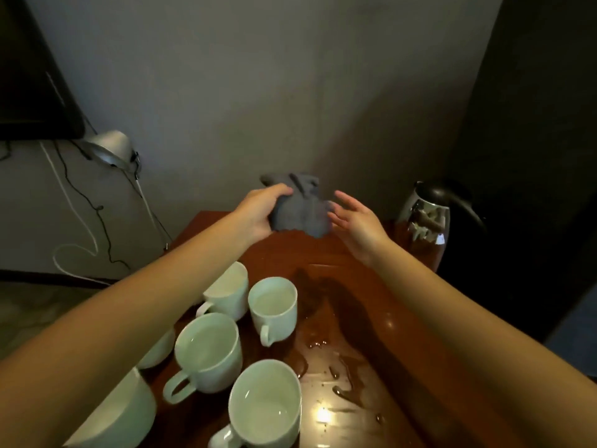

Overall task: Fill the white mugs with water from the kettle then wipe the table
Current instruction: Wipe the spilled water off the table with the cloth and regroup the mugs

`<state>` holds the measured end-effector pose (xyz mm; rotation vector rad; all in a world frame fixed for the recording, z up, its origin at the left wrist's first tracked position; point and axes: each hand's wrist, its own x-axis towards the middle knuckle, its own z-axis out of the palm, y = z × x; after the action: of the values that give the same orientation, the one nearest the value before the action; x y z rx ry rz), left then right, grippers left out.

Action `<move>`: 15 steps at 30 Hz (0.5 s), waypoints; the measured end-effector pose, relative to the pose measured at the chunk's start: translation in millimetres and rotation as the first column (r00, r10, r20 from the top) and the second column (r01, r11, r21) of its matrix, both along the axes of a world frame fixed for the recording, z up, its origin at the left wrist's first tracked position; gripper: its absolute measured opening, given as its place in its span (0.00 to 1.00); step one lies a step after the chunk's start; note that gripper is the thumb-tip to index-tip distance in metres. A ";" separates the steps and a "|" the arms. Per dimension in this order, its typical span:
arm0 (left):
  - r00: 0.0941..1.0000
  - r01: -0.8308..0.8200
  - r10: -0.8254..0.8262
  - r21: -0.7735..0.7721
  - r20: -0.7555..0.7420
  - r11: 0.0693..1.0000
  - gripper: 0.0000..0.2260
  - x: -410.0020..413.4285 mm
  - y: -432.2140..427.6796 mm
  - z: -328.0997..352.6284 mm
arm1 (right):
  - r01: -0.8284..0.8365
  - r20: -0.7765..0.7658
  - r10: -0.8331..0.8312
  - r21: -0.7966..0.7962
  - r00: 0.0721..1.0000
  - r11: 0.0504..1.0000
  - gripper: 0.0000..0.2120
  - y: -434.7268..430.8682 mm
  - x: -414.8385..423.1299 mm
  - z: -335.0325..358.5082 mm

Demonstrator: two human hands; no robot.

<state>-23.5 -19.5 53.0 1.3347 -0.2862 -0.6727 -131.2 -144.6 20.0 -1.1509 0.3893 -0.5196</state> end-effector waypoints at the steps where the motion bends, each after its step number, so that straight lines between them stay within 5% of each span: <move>1: 0.995 -0.076 0.072 0.045 0.074 0.996 0.14 15.1 -7.7 -1.9 | 0.044 -0.062 -0.048 -0.065 0.997 0.997 0.23 -10.0 2.7 -9.4; 4: 0.914 -0.224 0.091 0.304 0.396 0.926 0.16 53.6 -33.2 -17.6 | 0.051 -0.309 -0.225 -0.485 0.924 0.873 0.25 -40.4 3.8 -48.7; 7: 0.713 -0.301 -0.273 0.634 0.646 0.713 0.16 74.1 -58.4 -51.6 | -0.180 -0.457 -0.342 -0.776 0.821 0.604 0.25 -61.8 5.5 -85.8; 11: 0.509 -0.079 -0.711 0.849 0.485 0.523 0.25 62.9 -89.9 -104.6 | -0.445 -0.621 -0.348 -0.765 0.702 0.466 0.26 -67.3 16.6 -120.1; 15: 0.069 0.002 -0.965 0.967 0.253 0.254 0.33 38.7 -103.1 -129.2 | -0.460 -0.613 -0.408 -0.785 0.677 0.415 0.26 -69.0 21.8 -130.6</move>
<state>15.2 -122.6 -76.3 2.5398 -1.8869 -0.6808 -109.4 -213.6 -110.6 -2.5413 0.8569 -0.1312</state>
